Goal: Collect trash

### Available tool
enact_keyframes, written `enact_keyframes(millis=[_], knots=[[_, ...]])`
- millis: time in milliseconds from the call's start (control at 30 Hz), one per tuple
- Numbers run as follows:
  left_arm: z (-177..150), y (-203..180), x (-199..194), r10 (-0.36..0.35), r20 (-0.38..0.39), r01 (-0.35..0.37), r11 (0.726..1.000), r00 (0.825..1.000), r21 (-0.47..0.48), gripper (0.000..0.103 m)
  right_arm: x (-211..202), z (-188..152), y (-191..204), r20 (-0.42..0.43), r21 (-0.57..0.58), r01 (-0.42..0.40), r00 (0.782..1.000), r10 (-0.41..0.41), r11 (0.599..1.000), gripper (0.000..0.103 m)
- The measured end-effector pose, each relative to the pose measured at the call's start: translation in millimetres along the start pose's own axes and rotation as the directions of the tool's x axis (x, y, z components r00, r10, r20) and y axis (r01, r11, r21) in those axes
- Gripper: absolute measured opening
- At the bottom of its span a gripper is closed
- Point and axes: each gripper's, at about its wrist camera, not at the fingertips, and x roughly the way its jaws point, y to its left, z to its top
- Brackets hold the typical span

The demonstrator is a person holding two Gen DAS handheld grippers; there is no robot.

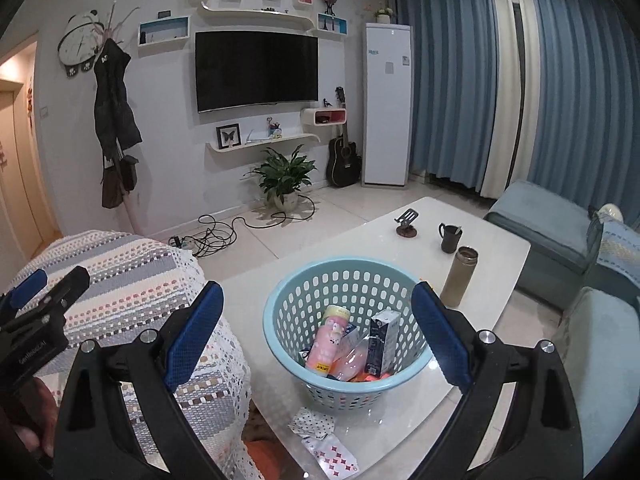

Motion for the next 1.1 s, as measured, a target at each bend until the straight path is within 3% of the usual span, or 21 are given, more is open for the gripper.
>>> enact_keyframes(millis=[300,1100], knots=[[0.4,10.9,-16.1,0.009,0.049,-0.007,0.999,0.999,-0.038,0.095,6.4,-14.5,10.0,-0.007,-0.007,0.004,1.000,-0.004,1.000,0.091],[-0.5,10.0,-15.1,0.017,0.029,-0.017,1.000,0.999,0.011,0.095,11.9,-19.0,6.9,-0.033,0.001,-0.022,0.999,0.022,1.000,0.091]])
